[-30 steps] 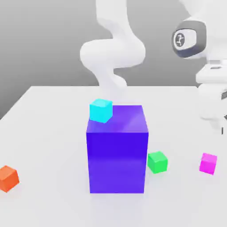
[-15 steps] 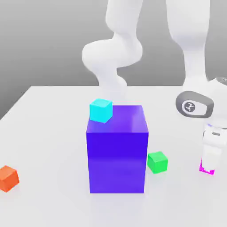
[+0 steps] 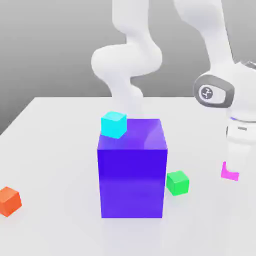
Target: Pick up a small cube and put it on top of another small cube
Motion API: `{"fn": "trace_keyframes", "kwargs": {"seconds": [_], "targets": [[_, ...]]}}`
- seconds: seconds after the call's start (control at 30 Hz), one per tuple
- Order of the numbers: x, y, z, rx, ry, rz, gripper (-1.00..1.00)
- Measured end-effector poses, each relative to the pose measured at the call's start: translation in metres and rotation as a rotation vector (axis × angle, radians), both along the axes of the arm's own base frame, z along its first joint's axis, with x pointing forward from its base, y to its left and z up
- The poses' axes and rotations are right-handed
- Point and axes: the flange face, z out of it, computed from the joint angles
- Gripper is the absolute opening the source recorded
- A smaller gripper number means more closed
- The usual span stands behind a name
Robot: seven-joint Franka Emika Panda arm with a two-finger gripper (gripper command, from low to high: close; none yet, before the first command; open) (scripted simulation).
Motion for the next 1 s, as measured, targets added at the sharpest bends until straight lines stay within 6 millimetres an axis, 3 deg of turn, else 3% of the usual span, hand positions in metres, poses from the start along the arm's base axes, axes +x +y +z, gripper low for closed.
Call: {"fn": "trace_keyframes", "kwargs": {"seconds": [0.47, 0.77, 0.8, 1.0], "targets": [[-0.018, -0.110, 0.030, 0.011, 0.026, 0.420, -1.00], [-0.020, -0.117, -0.027, 0.021, 0.031, 0.457, -1.00], [-0.020, -0.118, -0.033, 0.020, 0.031, 0.456, 1.00], [-0.021, -0.118, -0.036, 0.020, 0.030, 0.457, 1.00]]}}
